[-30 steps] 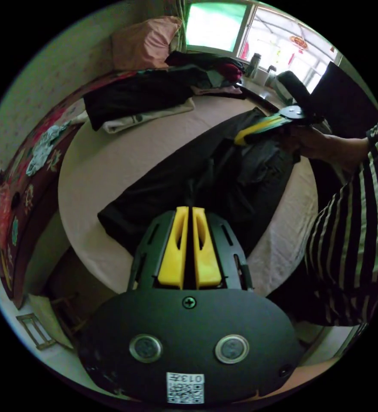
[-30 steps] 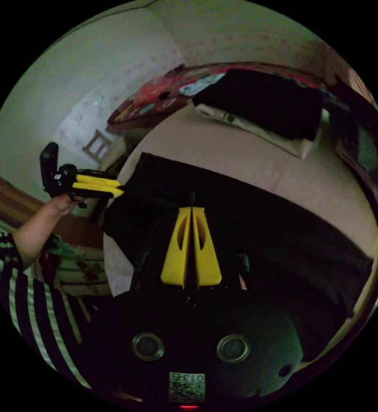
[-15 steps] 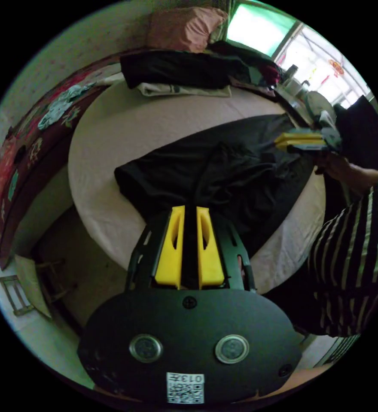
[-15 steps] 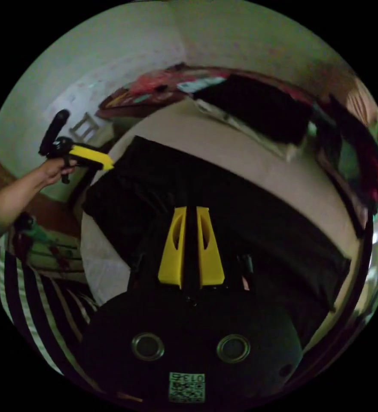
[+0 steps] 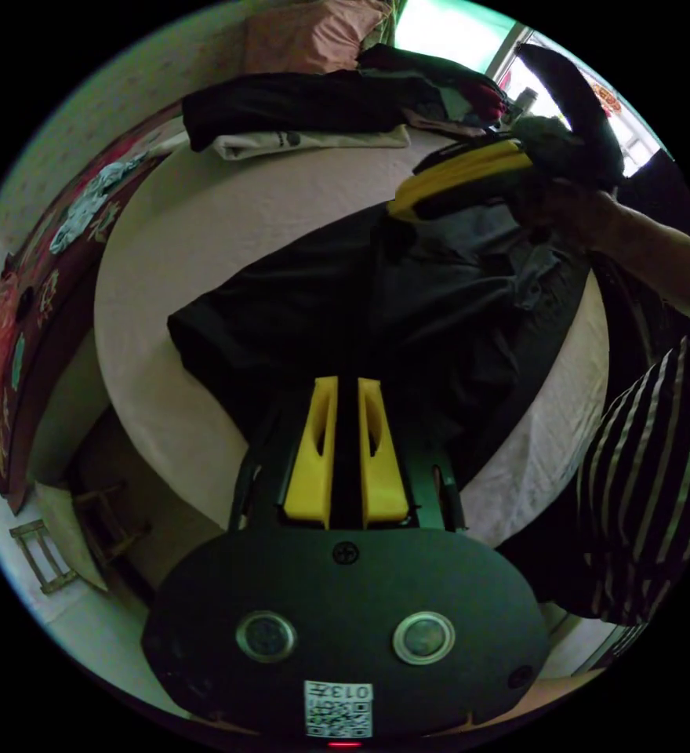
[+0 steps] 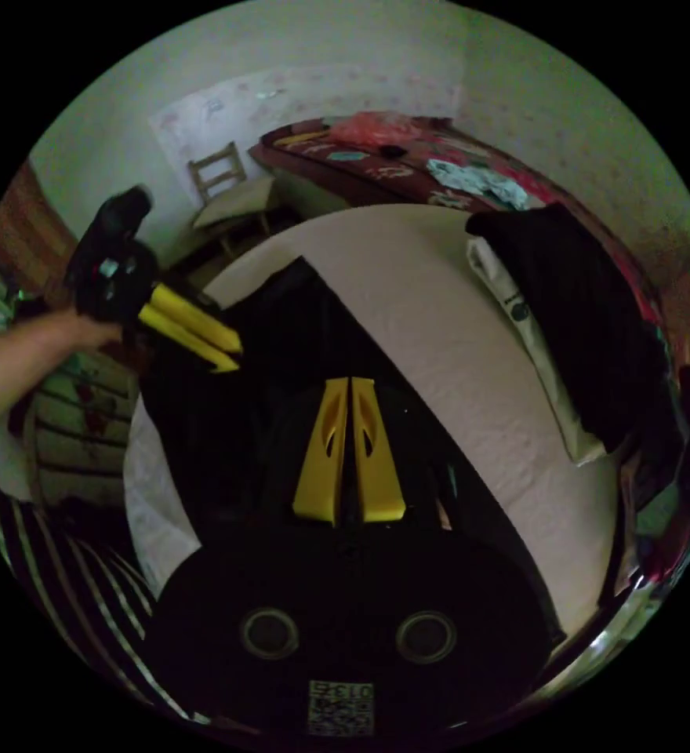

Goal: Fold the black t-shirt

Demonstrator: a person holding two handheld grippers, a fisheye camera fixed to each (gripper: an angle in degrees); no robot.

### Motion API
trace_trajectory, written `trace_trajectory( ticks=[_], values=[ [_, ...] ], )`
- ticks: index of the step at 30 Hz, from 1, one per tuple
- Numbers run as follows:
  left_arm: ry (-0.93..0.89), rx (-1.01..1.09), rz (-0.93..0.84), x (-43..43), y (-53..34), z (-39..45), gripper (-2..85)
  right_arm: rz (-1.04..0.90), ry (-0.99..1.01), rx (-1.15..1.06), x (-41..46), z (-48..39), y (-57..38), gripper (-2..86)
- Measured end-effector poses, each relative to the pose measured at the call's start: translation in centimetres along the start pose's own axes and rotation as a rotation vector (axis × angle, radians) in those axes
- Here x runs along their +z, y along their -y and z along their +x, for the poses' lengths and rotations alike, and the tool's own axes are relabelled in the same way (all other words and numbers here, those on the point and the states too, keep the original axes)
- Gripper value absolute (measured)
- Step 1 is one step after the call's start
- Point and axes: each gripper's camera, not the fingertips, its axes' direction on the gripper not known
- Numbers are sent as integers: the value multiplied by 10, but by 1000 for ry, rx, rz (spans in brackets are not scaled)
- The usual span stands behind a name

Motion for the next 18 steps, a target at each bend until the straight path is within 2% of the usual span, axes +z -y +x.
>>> trace_trajectory(
  ticks=[5, 7, 12, 15, 18],
  values=[
    [-26, -62, -4, -1, -17, -4, 36, 40, -1, 128, -6, 16, 19, 40],
    [-31, -78, 9, -3, -25, -4, 33, 87, 58, 174, -25, 22, 17, 73],
    [-3, -76, 145, -22, -37, 10, 16, 90, 75, 202, -54, 12, -11, 26],
    [-21, 28, 180, -20, -26, 30, 6, 17, 83, 141, -49, -15, -28, 9],
    [15, 51, 78, 3, -16, 34, 0, -93, 47, 51, -31, -49, -34, 1]
  ],
)
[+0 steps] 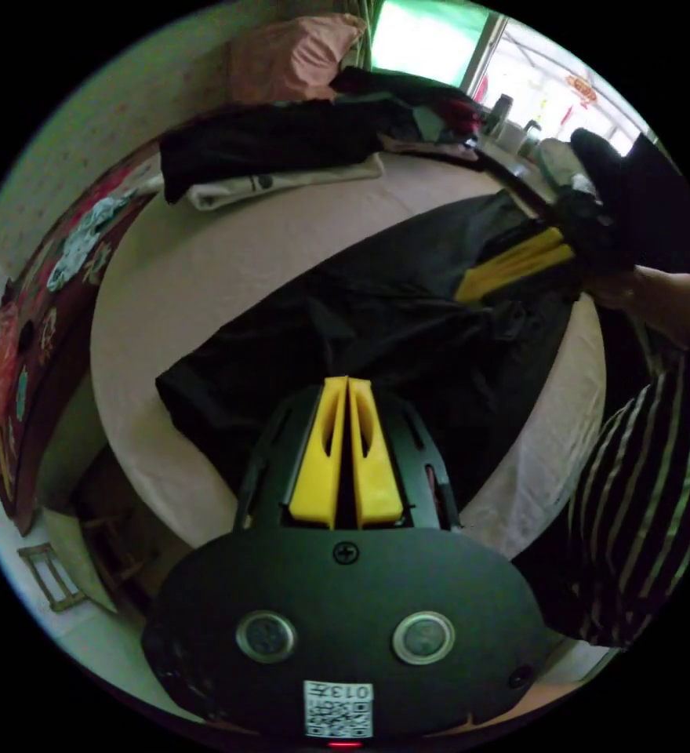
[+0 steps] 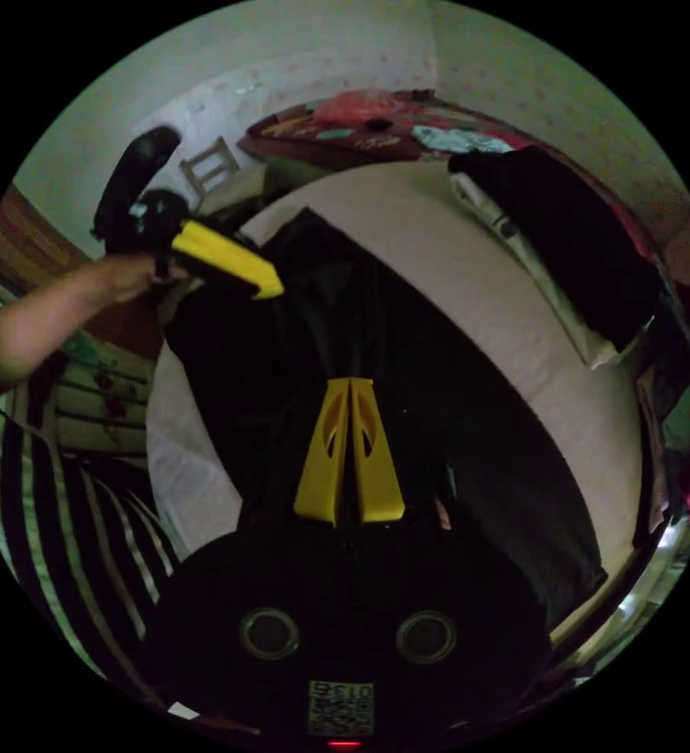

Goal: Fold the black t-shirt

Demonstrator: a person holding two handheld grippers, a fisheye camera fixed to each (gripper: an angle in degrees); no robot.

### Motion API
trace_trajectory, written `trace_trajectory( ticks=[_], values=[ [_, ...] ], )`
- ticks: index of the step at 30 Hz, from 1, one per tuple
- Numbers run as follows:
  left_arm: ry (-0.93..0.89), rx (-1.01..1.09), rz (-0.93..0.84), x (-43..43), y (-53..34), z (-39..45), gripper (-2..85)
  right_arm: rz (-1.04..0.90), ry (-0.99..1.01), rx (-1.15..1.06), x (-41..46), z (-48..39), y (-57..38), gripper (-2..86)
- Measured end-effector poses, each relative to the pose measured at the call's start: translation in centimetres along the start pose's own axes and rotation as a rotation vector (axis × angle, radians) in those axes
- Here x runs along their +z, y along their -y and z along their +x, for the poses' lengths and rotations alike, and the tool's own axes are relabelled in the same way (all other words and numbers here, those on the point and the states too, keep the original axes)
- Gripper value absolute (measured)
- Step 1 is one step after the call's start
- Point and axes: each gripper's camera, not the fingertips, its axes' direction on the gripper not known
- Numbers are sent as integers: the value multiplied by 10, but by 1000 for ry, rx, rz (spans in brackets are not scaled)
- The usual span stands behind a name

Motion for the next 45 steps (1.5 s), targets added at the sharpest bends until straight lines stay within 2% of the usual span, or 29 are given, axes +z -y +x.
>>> trace_trajectory(
  ticks=[2, 3, 4, 6, 10, 15, 16, 18, 22, 25, 30, 35, 39, 42, 45],
  values=[
    [8, -16, -69, 14, -7, -8, -1, -73, -37, -25, 14, -12, -4, -1],
    [-16, -15, -50, 14, -10, -10, -2, -126, -52, -29, 20, -16, -8, -1],
    [-34, -33, -43, 13, -16, -14, -2, -73, -45, -14, 15, -19, -13, -2],
    [-9, -42, -32, 9, -26, -16, -2, -115, -30, 4, 14, -21, -14, -2],
    [-3, -11, 56, -10, -51, 1, -3, 79, -74, 21, -20, -37, -15, -1],
    [72, 14, -28, 7, -76, 29, -3, 81, -109, -91, -9, -79, 6, -2],
    [118, -3, -91, 17, -81, 31, -3, 45, -115, -112, 1, -86, 11, -2],
    [115, -35, -64, 21, -92, 30, -3, -81, -121, -134, 21, -92, 16, -2],
    [154, -181, 14, -4, -128, 28, -3, 80, -126, -127, -10, -101, 19, -2],
    [130, -259, 52, -19, -165, 37, -3, 87, -75, -179, -17, -117, 20, -2],
    [127, -230, -66, -2, -202, 59, -3, 51, -17, -312, 1, -154, 33, -2],
    [183, -170, -104, 16, -209, 49, -3, -44, -96, -339, 27, -171, 44, -2],
    [104, -164, -110, 13, -215, 33, -3, -43, -74, -264, 22, -165, 53, -2],
    [60, -196, -129, 9, -227, 32, -3, 48, -55, -281, 4, -170, 59, -2],
    [76, -278, -38, -4, -244, 35, -1, 81, -58, -310, 0, -179, 74, -1]
  ],
)
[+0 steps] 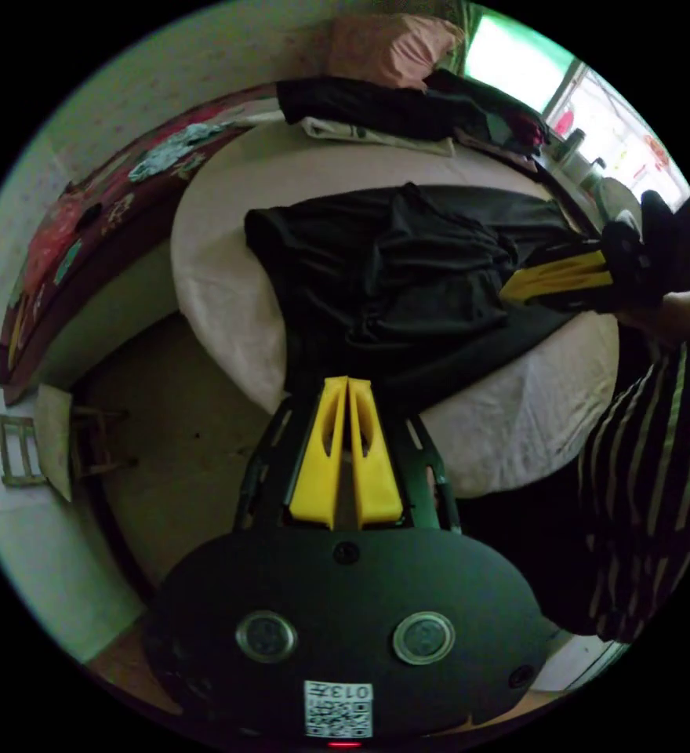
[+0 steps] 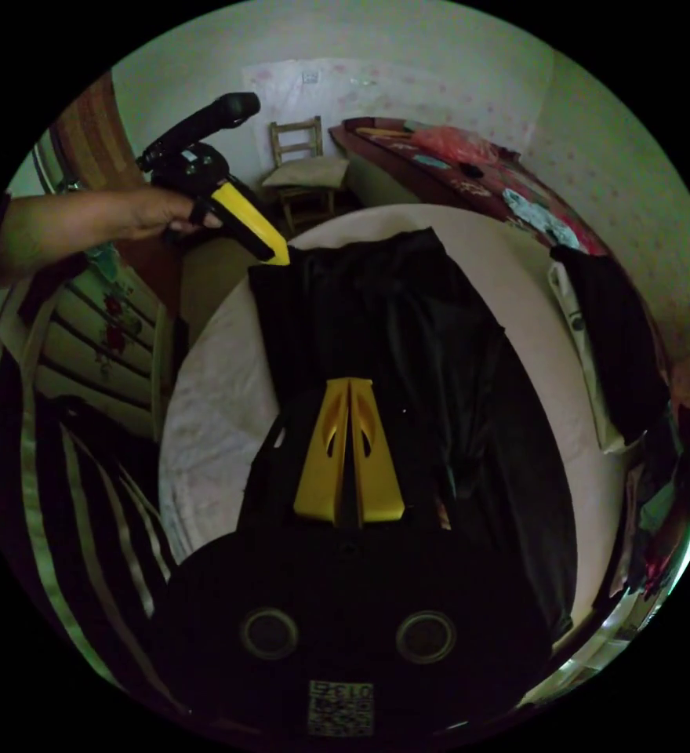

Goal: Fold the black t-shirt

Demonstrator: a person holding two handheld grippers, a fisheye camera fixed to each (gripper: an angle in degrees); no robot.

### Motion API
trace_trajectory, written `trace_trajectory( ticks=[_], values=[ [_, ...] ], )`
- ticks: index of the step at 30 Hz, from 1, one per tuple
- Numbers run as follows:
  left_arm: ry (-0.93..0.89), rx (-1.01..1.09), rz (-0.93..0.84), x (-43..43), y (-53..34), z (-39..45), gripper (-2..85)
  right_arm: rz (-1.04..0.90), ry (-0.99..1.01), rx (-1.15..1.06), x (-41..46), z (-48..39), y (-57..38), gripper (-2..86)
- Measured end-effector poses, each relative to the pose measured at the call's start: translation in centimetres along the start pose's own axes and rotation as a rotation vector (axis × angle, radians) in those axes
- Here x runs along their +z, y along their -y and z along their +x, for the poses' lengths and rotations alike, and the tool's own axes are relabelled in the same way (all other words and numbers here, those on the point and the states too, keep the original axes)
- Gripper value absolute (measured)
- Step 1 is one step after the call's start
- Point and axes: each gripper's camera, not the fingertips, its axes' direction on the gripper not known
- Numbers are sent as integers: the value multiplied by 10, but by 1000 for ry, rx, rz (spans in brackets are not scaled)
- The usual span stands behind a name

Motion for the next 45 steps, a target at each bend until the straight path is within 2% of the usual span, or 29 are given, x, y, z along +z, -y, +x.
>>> trace_trajectory(
  ticks=[2, 6, 11, 15, 17, 20, 23, 27, 30, 34, 38, 45],
  values=[
    [2, -61, 50, -6, -11, -3, 2, 22, 27, -10, 3, 0, 15, 1],
    [41, -117, 33, -4, -22, -5, 18, 55, 44, -127, 18, -12, 64, 12],
    [42, -304, 66, -5, -44, -22, 62, 70, 14, -234, 40, -20, 111, 49],
    [-31, -359, 68, 4, -47, -35, 46, -34, 70, -259, 64, -10, 131, 29],
    [-84, -356, 20, 14, -44, -39, 15, -50, 79, -239, 69, -1, 134, 18],
    [-33, -328, -21, 17, -42, -36, 6, -29, 109, -171, 64, 20, 136, 11],
    [-18, -310, -31, 19, -44, -31, 4, 19, 137, -94, 57, 40, 135, 10],
    [-69, -347, -36, 22, -44, -34, 9, -68, 135, -73, 79, 54, 139, 19],
    [-99, -354, -32, 22, -44, -32, 25, -36, 142, -68, 66, 67, 136, 30],
    [-126, -423, 68, 11, -51, -25, 75, 52, 101, -14, 41, 105, 117, 52],
    [-190, -475, 150, 8, -45, -12, 101, 59, 73, 49, 41, 155, 116, 67],
    [-103, -441, -5, 43, -4, 26, 119, -17, 119, -59, 66, 214, 149, 88]
  ],
)
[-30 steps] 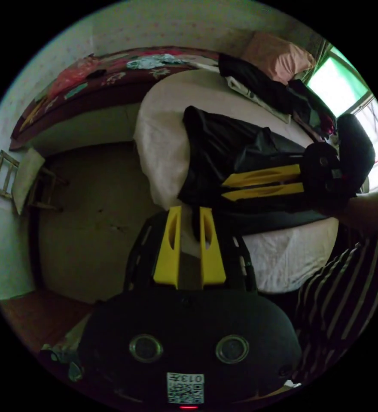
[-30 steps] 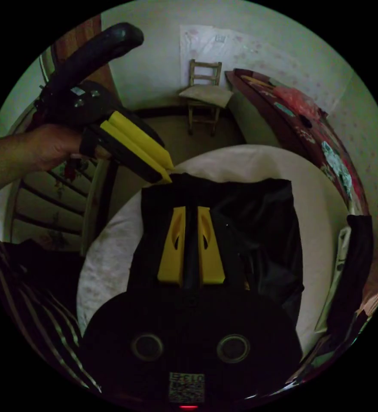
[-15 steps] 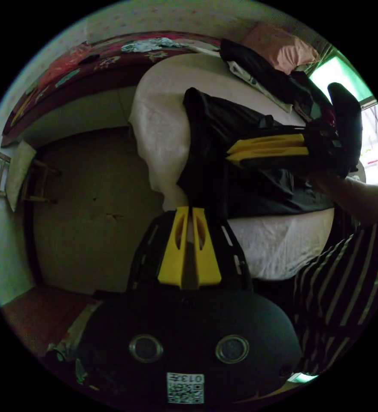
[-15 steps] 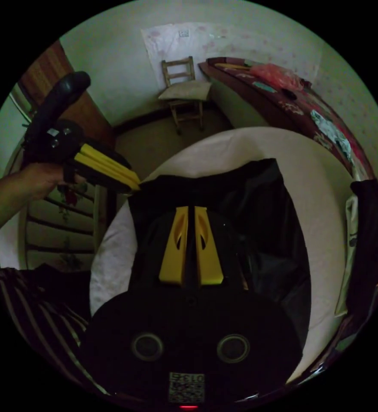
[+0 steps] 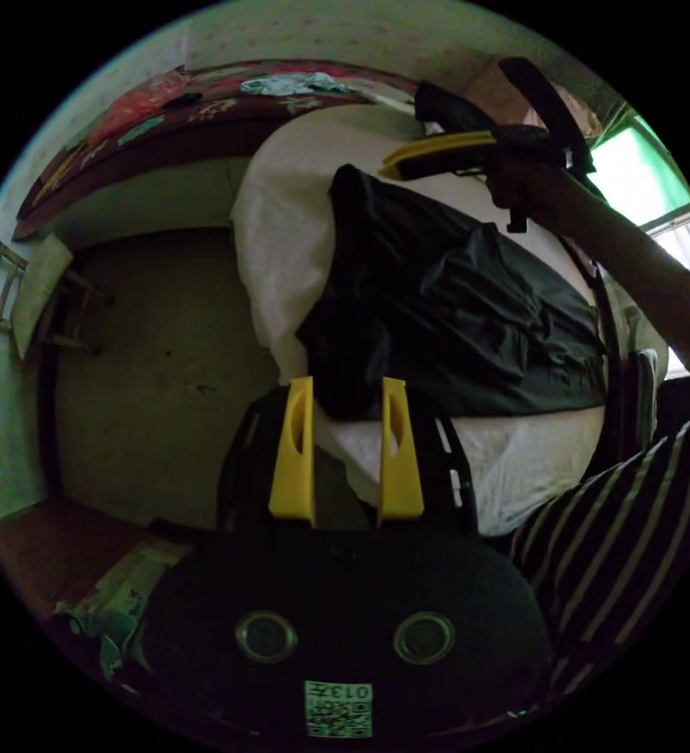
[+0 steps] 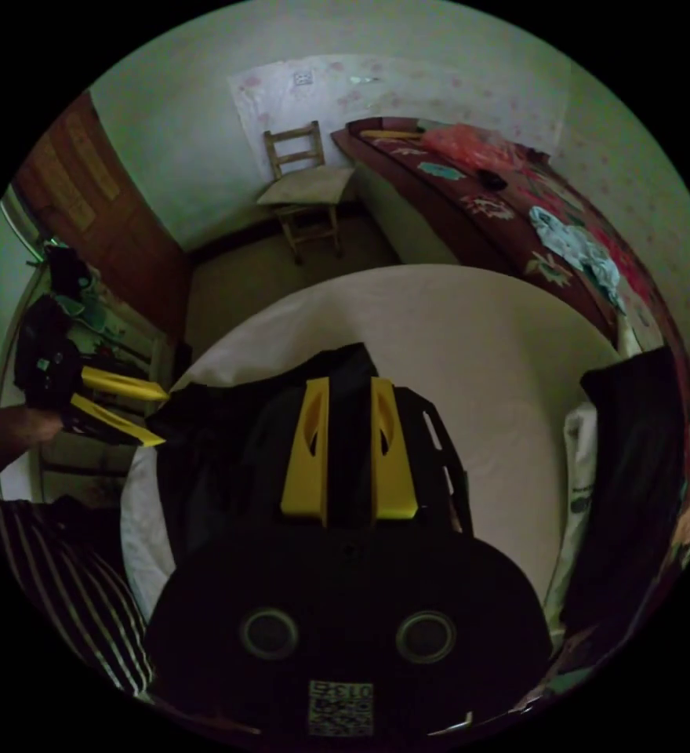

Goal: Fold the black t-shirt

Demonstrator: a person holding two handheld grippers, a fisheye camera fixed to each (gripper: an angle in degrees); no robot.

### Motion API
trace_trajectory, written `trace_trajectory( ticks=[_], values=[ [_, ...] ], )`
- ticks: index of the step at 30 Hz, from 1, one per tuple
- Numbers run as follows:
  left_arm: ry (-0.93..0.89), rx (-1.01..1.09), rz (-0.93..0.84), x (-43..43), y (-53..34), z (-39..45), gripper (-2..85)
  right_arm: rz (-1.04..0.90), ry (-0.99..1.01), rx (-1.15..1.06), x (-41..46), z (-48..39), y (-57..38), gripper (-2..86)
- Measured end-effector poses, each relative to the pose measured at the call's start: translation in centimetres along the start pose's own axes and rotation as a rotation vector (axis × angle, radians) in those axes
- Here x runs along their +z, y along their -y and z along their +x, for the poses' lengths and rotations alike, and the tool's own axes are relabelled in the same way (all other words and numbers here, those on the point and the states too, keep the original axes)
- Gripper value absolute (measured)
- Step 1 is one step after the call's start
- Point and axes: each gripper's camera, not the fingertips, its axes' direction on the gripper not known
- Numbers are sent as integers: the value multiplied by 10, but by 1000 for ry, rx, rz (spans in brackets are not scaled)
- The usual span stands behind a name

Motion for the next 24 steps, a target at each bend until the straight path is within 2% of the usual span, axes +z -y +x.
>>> trace_trajectory(
  ticks=[6, 10, 15, 18, 24],
  values=[
    [143, -1, -72, 16, 20, 42, 80, -71, 9, -92, 19, 23, -1, 92],
    [184, -13, -100, 27, 28, 71, 41, -157, 8, -133, 31, 30, -17, 45],
    [196, -39, -85, 34, 34, 110, 10, -101, -37, -197, 15, 33, -55, 17],
    [159, -25, -54, 31, 35, 133, 5, -24, -32, -184, -7, 44, -89, 12],
    [-27, 89, -5, 18, 42, 195, 2, 137, -27, -110, -77, 80, -186, 9]
  ],
)
